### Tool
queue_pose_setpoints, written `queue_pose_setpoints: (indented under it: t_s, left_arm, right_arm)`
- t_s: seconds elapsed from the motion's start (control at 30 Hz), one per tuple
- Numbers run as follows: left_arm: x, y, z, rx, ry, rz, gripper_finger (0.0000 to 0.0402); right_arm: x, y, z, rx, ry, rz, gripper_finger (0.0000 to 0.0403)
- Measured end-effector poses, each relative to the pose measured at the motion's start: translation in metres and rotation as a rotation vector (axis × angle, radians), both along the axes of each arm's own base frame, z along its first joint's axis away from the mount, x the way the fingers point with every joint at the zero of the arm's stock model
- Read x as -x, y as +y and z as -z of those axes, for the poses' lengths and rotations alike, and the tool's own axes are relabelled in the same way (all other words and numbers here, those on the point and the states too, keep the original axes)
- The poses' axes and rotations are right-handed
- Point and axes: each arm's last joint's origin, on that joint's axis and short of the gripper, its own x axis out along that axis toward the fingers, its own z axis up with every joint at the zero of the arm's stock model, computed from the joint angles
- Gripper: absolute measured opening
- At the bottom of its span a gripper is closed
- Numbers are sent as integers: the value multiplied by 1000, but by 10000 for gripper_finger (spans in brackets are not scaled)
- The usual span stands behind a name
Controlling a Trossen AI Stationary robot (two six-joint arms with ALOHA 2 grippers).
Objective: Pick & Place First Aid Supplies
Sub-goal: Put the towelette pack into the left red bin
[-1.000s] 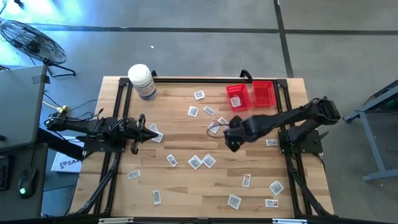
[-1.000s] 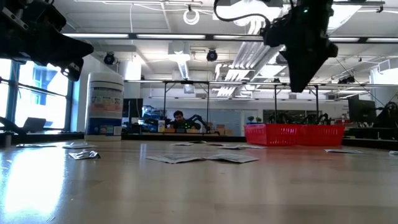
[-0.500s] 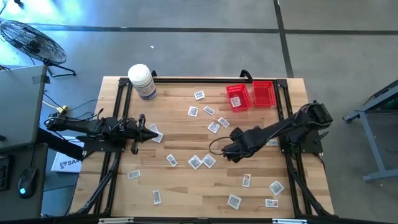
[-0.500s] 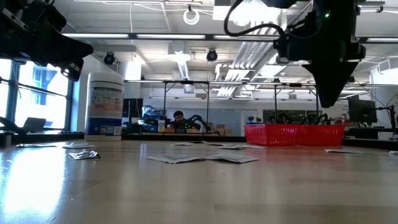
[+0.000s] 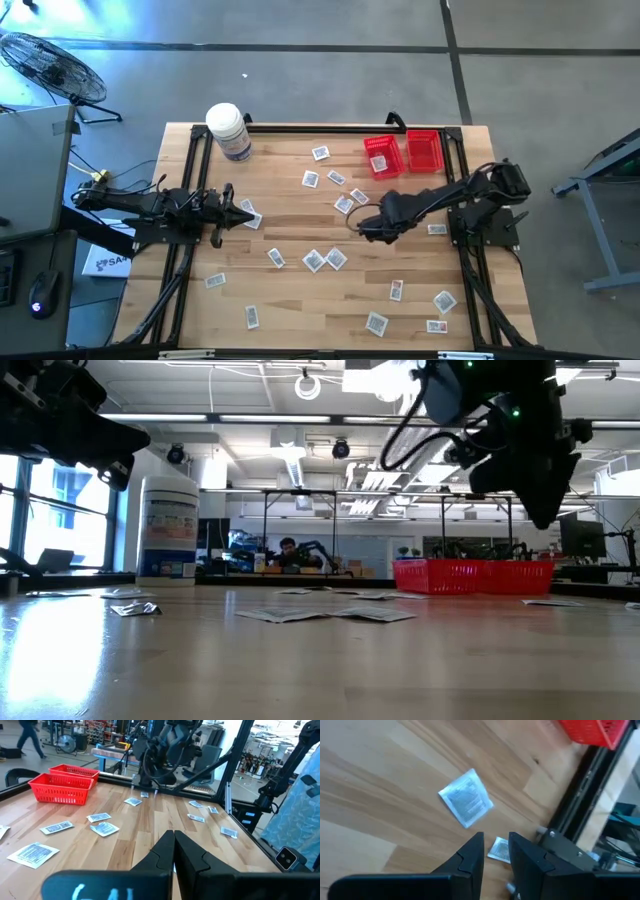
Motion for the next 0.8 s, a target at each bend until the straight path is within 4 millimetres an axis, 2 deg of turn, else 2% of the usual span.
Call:
queue_pose_setpoints:
  t_s: [0.07, 0.2, 0.33, 0.43, 0.6, 0.8]
  left_arm:
    - [0, 0, 0, 0, 1, 0, 1]
    - [0, 0, 0, 0, 0, 0, 1]
    - [0, 0, 0, 0, 1, 0, 1]
    - [0, 0, 0, 0, 1, 0, 1]
    - [0, 0, 0, 0, 0, 0, 1]
    - [0, 0, 0, 0, 1, 0, 1]
  right_arm:
    - [7, -1, 4, -16, -13, 3, 83]
    - [30, -6, 25, -97, -66, 41, 83]
    - [48, -12, 35, -140, -196, 55, 82]
    - [51, -13, 31, -165, -316, 7, 82]
    - [52, -15, 25, -156, -431, -168, 85]
    - [55, -15, 50, -209, -456, -271, 118]
